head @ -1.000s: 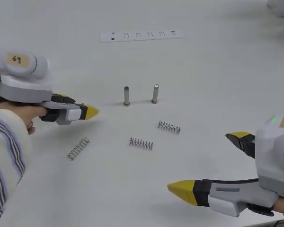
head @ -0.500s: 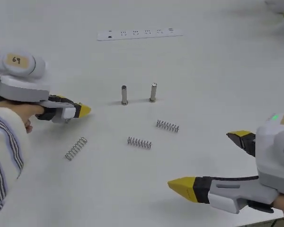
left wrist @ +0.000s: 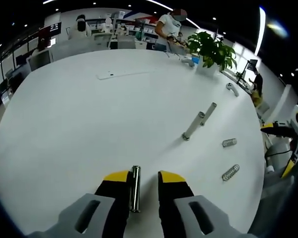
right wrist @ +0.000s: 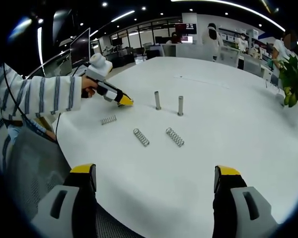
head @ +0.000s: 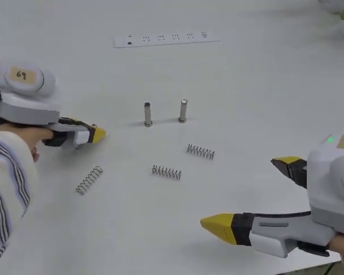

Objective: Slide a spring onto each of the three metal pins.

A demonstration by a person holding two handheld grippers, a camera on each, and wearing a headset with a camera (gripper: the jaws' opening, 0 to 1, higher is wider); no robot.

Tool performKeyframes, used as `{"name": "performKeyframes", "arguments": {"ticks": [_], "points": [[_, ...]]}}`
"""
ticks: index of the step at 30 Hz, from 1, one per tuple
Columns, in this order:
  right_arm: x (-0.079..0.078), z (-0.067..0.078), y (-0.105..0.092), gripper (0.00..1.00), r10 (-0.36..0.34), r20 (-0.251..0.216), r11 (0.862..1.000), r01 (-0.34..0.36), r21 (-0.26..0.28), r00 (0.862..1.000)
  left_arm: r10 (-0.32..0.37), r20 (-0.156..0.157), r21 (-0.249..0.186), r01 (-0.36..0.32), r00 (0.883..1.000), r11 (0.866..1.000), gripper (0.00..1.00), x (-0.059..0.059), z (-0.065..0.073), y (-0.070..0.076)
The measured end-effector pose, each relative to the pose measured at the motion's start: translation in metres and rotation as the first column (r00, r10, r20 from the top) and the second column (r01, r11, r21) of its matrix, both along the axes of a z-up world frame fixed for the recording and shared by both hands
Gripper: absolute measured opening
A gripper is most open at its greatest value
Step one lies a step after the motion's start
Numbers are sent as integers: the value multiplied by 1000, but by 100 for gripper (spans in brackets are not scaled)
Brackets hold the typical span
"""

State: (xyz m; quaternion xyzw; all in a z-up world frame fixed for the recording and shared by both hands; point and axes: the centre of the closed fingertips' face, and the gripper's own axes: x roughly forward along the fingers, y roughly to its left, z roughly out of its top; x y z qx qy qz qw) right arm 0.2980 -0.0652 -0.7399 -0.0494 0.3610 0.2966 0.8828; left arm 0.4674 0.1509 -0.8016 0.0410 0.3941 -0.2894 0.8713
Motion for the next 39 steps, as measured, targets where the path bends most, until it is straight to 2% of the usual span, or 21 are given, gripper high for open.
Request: {"name": "performKeyframes", "arguments": {"ticks": [3,6,8,12,14,17,20,26,32,39], "points": [[0,0,0,98,1,0,1000,-1,-2,1000,1,2,2,-1,1000,1000,13,2,-1,1],[0,0,1,97,2,0,1000,-2,0,1000,-1,13,22,0,1000,1000,9,4,-1,3],[1,0,1,97,3,1,1000,-3,0,1000,-16,29,59,14,999,998,6,5,-2,5],[1,0,3,97,10,2,1000,-10,-3,1000,-25,43,89,21,999,996,4,7,-3,6],[1,0,4,97,13,1,1000,-13,-1,1000,-61,67,125,52,996,991,3,8,-3,7],[0,-1,5,97,15,-2,1000,-15,0,1000,-71,74,145,60,995,988,3,7,-3,5],[0,-2,5,97,17,-6,1000,-17,-4,1000,-52,74,145,41,996,989,1,10,-3,8],[0,-3,3,99,11,-5,1000,-11,-7,1000,-61,82,146,49,995,988,0,9,-3,8],[2,-3,2,99,1,2,1000,-1,-2,1000,-24,70,123,15,997,992,0,9,-3,8],[2,-4,1,99,2,-1,1000,-2,-5,1000,-12,69,118,4,998,993,0,9,-3,8]]}}
